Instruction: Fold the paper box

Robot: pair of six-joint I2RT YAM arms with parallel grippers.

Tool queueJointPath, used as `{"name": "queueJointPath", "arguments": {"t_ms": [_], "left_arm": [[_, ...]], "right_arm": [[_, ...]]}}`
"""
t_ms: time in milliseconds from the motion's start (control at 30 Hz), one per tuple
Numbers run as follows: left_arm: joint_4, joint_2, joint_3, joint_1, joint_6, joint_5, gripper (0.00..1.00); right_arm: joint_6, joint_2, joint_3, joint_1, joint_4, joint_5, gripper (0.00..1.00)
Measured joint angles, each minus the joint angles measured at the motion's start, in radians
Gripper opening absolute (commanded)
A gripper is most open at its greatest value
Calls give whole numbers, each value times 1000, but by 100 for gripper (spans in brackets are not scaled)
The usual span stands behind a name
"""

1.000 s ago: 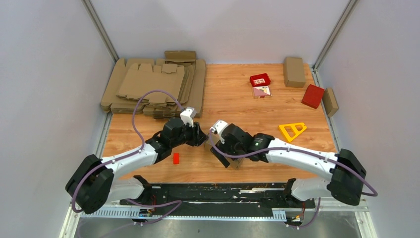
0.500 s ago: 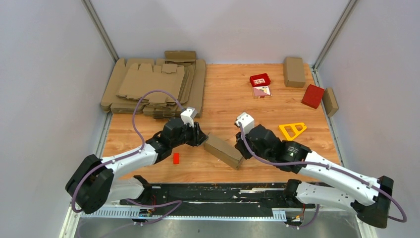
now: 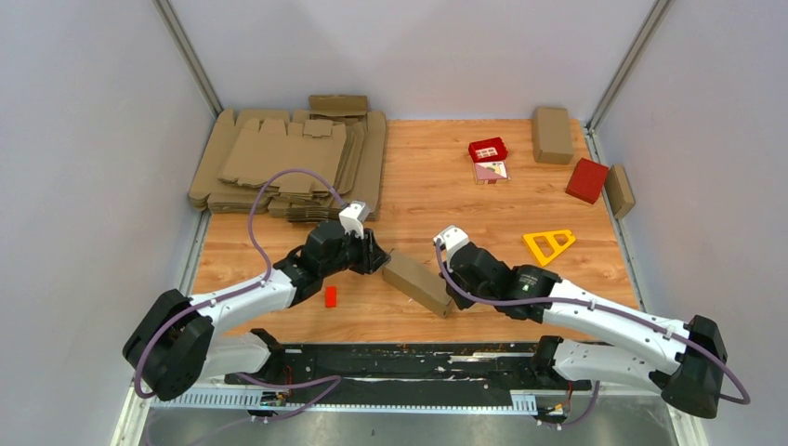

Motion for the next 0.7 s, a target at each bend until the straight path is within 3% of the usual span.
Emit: {"name": "queueJointPath", "arguments": {"t_ms": [300, 700], "left_arm": [[1, 0, 0, 0, 3, 1, 35], [1, 0, 0, 0, 5, 8, 34]], "right_arm": [[13, -28, 43, 0, -37, -59, 0], [59, 67, 71, 0, -96, -86, 0]]}}
